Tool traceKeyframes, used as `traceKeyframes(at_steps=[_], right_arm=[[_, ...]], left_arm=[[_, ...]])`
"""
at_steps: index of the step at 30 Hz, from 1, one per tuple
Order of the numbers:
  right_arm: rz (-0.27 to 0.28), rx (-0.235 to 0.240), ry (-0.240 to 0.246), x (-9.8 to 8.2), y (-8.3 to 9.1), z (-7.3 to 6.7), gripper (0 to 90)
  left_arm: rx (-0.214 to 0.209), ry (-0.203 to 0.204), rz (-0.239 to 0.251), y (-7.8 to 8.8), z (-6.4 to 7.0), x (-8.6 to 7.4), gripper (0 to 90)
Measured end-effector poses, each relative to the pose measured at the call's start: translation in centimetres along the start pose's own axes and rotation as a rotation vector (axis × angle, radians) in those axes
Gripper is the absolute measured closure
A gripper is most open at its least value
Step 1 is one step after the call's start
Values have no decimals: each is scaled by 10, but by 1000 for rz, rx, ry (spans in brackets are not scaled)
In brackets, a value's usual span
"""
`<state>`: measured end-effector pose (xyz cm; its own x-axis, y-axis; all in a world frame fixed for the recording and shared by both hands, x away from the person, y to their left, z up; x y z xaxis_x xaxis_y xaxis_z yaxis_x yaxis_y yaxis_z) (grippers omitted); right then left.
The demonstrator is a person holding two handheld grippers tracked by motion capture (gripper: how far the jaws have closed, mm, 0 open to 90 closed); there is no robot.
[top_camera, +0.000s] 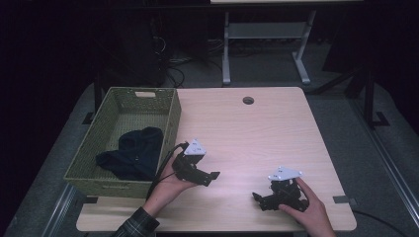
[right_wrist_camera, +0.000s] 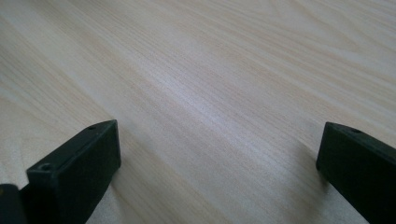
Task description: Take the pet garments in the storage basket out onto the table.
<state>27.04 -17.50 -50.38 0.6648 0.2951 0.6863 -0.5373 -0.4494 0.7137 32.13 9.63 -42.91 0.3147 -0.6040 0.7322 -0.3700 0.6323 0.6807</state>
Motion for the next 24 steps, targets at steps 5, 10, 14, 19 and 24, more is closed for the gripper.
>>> traceKeyframes(at_steps=[5, 10, 14, 19, 24], right_arm=[[0, 1, 0, 0, 0, 0, 0], [0, 1, 0, 0, 0, 0, 0], [0, 1, 0, 0, 0, 0, 0], [0, 1, 0, 0, 0, 0, 0], [0, 1, 1, 0, 0, 0, 0]], left_arm=[[-12, 4, 9, 3, -1, 4, 138], [-17, 0, 17, 7, -2, 8, 137], [-20, -3, 18, 9, -3, 10, 137], [-21, 1, 23, 12, -4, 14, 137], [-23, -1, 27, 15, -5, 19, 137]])
Point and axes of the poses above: each handheld gripper's, and its own axes: y roughly backward along the jaws, x roughly out of its top, z roughly to its right, the point moved 3 cm from there along -y, roughly forward along the jaws, and after that the axes turned 8 degrees about -y, right-handed, at the moved point
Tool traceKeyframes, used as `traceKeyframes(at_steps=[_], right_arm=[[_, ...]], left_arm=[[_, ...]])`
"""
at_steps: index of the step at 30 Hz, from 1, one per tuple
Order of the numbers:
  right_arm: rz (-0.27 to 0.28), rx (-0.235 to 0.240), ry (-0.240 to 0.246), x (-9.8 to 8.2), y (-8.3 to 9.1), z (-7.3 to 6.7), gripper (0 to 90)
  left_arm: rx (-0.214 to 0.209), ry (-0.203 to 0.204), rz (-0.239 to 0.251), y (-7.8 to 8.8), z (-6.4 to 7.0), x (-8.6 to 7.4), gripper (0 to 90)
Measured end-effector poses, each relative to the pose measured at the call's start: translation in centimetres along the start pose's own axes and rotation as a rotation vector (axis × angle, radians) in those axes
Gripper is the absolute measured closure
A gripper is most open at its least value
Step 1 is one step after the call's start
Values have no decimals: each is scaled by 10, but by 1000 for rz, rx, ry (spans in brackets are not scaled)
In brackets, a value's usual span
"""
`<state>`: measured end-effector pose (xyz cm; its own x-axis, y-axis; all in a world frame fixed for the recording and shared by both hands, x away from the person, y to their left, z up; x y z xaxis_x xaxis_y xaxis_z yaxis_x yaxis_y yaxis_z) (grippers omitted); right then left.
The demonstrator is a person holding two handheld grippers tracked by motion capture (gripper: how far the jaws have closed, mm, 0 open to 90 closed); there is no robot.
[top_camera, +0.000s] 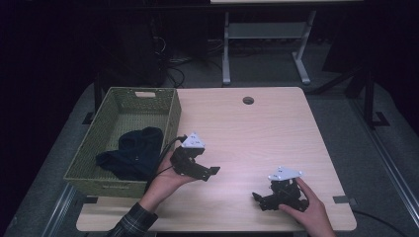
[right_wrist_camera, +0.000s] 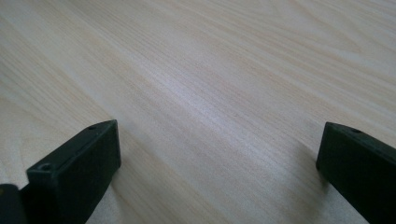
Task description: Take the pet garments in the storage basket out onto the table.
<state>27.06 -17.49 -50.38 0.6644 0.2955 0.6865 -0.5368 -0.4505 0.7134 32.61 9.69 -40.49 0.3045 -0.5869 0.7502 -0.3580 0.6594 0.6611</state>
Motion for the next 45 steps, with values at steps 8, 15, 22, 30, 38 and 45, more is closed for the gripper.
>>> traceKeyframes(at_steps=[8, 15, 22, 30, 38, 45], right_arm=[[0, 0, 0, 0, 0, 0, 0], [0, 0, 0, 0, 0, 0, 0], [0, 0, 0, 0, 0, 0, 0], [-1, 0, 0, 0, 0, 0, 0], [-2, 0, 1, 0, 0, 0, 0], [-2, 0, 1, 0, 0, 0, 0]], left_arm=[[-5, 3, 16, 4, -2, 7, 136], [-7, -7, 28, 9, -5, 15, 136], [-6, -12, 46, 13, -10, 21, 136], [-8, -18, 46, 16, -17, 22, 135], [3, -5, 51, 26, -25, 18, 136], [27, 13, 66, 38, -35, 15, 138]])
Point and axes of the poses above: each handheld gripper's, and its own axes: y roughly backward along the jaws, x roughly out of its top, z roughly to its right, the point moved 3 cm from there along -y, roughly forward along the jaws, and after that the axes turned 8 degrees about -y, right-handed, at the moved point
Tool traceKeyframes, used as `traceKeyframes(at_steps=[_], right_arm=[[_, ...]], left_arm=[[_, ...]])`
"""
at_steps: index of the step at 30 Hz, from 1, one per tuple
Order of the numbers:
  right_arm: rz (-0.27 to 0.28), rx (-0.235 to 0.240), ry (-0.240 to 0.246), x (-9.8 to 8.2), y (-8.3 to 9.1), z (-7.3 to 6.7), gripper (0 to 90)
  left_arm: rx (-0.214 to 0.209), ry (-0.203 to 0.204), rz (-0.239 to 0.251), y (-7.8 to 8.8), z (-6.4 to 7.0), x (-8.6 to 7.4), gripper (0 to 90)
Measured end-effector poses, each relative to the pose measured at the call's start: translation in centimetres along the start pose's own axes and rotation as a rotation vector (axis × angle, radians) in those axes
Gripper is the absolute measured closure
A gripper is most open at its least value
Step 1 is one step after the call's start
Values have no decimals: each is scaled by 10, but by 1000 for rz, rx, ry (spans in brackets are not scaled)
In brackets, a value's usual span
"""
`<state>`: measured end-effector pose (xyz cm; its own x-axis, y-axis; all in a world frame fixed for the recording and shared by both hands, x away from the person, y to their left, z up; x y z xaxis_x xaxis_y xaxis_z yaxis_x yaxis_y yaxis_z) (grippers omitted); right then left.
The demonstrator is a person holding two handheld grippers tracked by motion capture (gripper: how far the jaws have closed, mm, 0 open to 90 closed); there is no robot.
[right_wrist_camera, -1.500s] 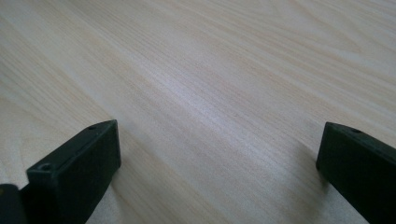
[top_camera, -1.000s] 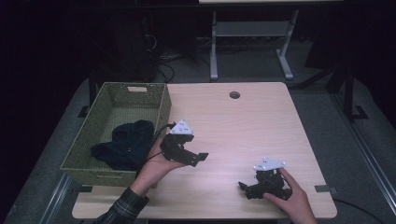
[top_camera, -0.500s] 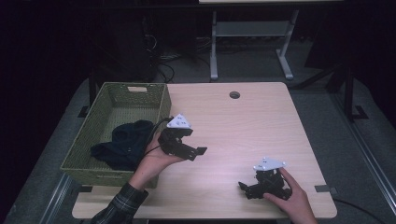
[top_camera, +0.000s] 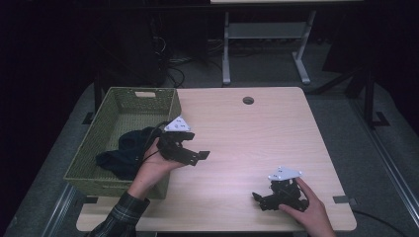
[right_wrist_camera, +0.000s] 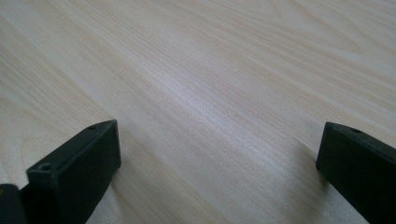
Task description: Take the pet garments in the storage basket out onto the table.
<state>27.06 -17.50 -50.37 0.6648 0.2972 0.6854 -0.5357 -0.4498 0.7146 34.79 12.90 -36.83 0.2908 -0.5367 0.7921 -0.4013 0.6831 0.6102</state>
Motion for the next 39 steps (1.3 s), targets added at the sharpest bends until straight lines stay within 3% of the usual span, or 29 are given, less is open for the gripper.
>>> traceKeyframes(at_steps=[13, 39], right_arm=[[0, 1, 1, 0, 0, 0, 0], [0, 1, 0, 0, 0, 0, 0]], left_arm=[[31, 20, 1, 13, -14, -6, 138], [137, 83, 10, 52, -49, -25, 143]])
Point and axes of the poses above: each handheld gripper's, and its own axes: y roughly backward along the jaws, x roughly out of its top, z roughly to its right, the point moved 3 cm from there along -y, roughly forward along the jaws, and after that the axes turned 8 degrees about -y, right-handed, at the moved point
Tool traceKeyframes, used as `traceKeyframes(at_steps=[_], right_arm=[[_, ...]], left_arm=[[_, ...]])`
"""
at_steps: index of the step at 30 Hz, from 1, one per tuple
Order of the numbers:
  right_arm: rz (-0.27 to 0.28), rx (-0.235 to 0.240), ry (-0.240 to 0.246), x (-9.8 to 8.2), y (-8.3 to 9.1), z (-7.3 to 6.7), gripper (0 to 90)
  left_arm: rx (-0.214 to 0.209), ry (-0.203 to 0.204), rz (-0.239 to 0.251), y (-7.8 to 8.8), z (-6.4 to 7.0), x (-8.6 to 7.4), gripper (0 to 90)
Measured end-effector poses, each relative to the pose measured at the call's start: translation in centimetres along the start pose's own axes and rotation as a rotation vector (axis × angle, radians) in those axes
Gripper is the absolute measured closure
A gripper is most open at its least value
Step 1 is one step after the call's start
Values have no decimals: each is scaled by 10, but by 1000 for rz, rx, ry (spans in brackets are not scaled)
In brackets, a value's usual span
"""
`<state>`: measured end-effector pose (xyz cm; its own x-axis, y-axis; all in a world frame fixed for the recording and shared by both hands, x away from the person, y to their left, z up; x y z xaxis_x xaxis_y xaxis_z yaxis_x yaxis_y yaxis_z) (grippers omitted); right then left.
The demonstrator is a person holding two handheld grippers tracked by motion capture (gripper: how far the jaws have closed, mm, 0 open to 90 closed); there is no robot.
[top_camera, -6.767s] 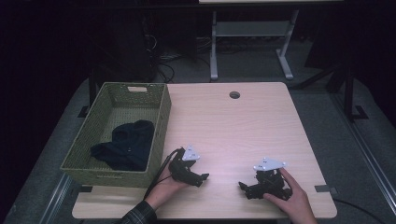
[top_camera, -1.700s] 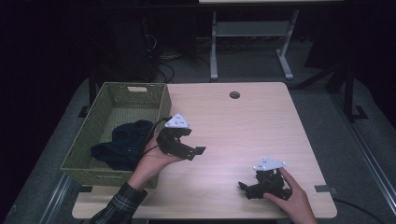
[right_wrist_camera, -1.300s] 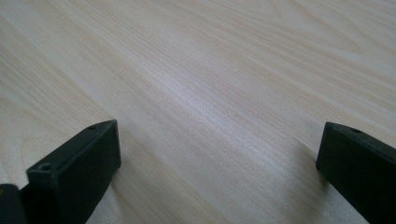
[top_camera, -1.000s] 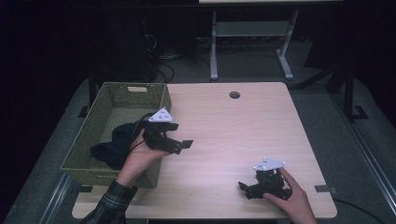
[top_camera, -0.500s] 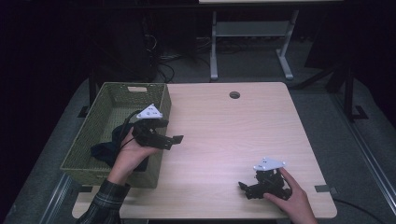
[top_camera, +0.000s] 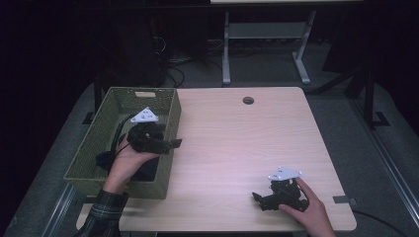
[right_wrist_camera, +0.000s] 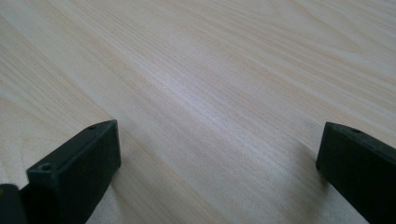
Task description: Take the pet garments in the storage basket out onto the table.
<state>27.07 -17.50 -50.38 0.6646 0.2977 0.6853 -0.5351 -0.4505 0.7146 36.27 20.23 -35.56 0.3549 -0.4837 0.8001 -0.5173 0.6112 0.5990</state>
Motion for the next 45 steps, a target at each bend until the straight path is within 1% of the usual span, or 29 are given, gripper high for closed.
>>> traceKeyframes(at_steps=[8, 12, 13, 18, 21, 26, 30, 31, 33, 35, 36, 38, 39, 40, 43, 45], right_arm=[[-1, 0, 0, 0, 0, 0, 0], [-1, 0, 0, 0, 0, 0, 0], [-1, 0, 0, 0, 0, 0, 0], [-1, 0, 0, 0, 0, 0, 0], [-1, 0, -1, 0, 0, 0, 0], [-1, 0, -1, 0, 0, 0, 0], [-1, 0, 0, 0, 0, 0, 0], [-1, 0, 0, 0, 0, 0, 0], [-1, 0, 0, 0, 0, 0, 0], [0, 0, 0, 0, 0, 0, 0], [0, 0, 0, 0, 0, 0, 0], [2, -1, 4, 0, 0, 0, 0], [-1, 0, -2, 0, 0, 0, 0], [-1, 0, -1, 0, 0, 0, 0], [0, 0, 0, 0, 0, 0, 0], [-1, 0, -1, 0, 0, 0, 0]], left_arm=[[25, 24, -4, 7, -12, -8, 143], [40, 20, -17, 10, -19, -13, 142], [45, 34, -14, 11, -20, -14, 142], [66, 30, -31, 16, -29, -20, 142], [78, 41, -36, 18, -33, -23, 142], [96, 39, -61, 21, -40, -31, 142], [116, 51, -79, 24, -48, -38, 142], [122, 59, -79, 24, -49, -39, 142], [126, 63, -86, 25, -52, -42, 142], [130, 75, -92, 25, -54, -45, 142], [137, 71, -98, 25, -56, -47, 142], [144, 77, -111, 26, -59, -51, 142], [148, 75, -119, 26, -61, -53, 142], [153, 87, -123, 26, -62, -54, 142], [166, 93, -147, 26, -67, -60, 142], [169, 89, -165, 24, -70, -64, 142]])
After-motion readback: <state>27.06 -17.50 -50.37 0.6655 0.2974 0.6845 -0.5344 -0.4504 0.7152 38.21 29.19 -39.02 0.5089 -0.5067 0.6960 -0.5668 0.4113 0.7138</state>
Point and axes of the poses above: each handheld gripper's, and its own axes: y roughly backward along the jaws, x roughly out of its top, z roughly to its right, the point moved 3 cm from there along -y, roughly forward along the jaws, and after that the axes turned 8 degrees about -y, right-handed, at the moved point
